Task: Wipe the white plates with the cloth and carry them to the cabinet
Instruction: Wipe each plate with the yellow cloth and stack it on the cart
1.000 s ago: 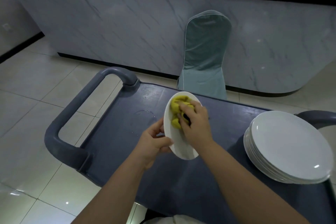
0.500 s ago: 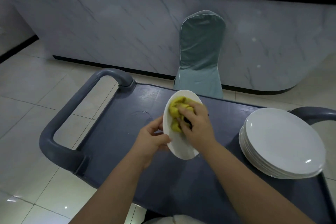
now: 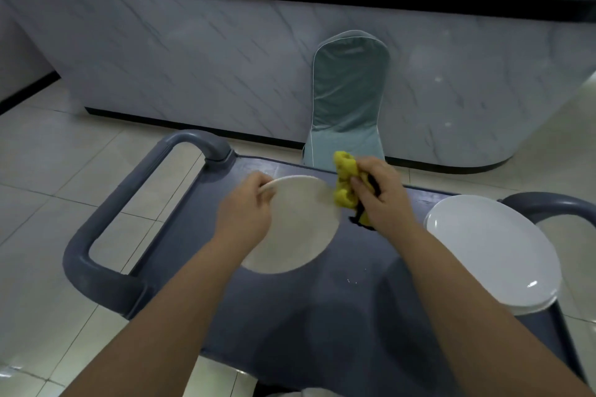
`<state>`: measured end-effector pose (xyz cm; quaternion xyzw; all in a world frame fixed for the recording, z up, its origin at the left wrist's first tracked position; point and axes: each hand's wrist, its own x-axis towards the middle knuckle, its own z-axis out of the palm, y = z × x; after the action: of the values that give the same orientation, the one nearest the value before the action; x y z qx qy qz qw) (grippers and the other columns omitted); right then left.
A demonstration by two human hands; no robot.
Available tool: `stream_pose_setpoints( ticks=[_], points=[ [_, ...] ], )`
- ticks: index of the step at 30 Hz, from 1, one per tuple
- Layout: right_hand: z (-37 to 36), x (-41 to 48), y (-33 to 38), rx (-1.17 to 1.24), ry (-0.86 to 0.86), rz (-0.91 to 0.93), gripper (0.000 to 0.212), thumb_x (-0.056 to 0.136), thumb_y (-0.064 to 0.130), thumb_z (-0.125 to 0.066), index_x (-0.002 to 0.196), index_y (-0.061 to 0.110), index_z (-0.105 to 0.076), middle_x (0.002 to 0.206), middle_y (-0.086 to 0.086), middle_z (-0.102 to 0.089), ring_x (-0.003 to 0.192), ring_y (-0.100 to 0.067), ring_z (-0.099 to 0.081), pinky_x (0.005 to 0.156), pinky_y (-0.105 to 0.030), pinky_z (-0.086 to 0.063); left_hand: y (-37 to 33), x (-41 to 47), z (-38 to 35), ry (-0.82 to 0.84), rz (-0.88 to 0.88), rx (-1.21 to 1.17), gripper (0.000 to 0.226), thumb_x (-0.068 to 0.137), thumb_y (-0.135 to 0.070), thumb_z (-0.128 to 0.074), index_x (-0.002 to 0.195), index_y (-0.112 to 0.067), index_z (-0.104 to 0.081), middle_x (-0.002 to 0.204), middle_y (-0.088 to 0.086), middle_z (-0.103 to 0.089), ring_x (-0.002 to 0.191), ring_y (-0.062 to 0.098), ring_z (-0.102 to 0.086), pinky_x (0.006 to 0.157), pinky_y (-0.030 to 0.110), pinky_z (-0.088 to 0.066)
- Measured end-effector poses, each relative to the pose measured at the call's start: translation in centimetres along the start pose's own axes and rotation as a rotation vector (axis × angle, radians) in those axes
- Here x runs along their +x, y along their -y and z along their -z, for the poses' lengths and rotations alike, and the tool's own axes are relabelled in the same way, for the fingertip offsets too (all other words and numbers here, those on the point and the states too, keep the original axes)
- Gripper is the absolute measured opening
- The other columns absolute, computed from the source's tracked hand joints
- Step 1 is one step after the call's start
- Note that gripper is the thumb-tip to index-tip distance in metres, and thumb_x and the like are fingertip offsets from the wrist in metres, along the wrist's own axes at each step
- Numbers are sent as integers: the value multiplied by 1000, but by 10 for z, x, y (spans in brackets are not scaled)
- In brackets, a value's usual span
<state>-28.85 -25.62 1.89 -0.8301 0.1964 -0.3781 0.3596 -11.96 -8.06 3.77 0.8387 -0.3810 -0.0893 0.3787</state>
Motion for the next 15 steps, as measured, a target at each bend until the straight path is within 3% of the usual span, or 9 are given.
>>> stream_pose_setpoints(
  ticks=[2,4,6,8,10,13,15],
  points=[
    [-13,10,22,-72,192,43,45,89,35,-61,133,33,-52,116,10,-58,104,-16,-55,91,-29,-44,-13,-1,-7,-14,-223,169,9,94,-16,-55,91,-23,-60,78,-2,-63,71,24,-56,56,29,-29],
    [-24,6,29,-247,269,53,59,79,56,-65,133,37,-51,114,9,-57,102,-22,-51,89,-32,-42,-20,-5,-8,-56,-406,213,6,89,-11,-62,91,-13,-66,75,4,-65,68,29,-58,56,27,-29],
    [-21,-4,22,-233,262,-2,49,72,53,-76,114,35,-60,103,7,-59,96,-21,-52,84,-33,-44,-18,-8,-3,-112,-426,178,9,88,-16,-59,85,-12,-66,69,3,-63,64,28,-57,52,28,-33],
    [-6,-14,12,-107,251,-156,38,69,41,-84,94,46,-57,91,14,-59,88,-13,-55,79,-25,-45,-12,-11,2,-152,-361,105,15,87,-21,-54,84,-13,-66,70,-2,-63,64,23,-56,53,29,-37],
    [0,-20,4,-116,252,-245,34,67,38,-86,83,43,-56,84,16,-58,81,-10,-55,73,-26,-44,-11,-15,1,-159,-310,39,15,87,-21,-53,84,-13,-65,71,-6,-61,64,22,-55,54,29,-39],
    [-17,-15,17,-362,180,-109,34,70,46,-80,81,22,-59,79,7,-54,78,-21,-49,67,-39,-43,-21,-18,-8,-147,-401,128,10,86,-16,-62,79,-9,-65,66,2,-62,60,28,-57,50,33,-40],
    [-27,-12,30,-408,141,5,38,73,52,-73,83,18,-60,79,4,-55,77,-23,-47,64,-42,-43,-23,-14,-10,-144,-450,180,11,85,-14,-67,76,-8,-66,63,5,-61,58,31,-57,46,35,-42]
  ],
)
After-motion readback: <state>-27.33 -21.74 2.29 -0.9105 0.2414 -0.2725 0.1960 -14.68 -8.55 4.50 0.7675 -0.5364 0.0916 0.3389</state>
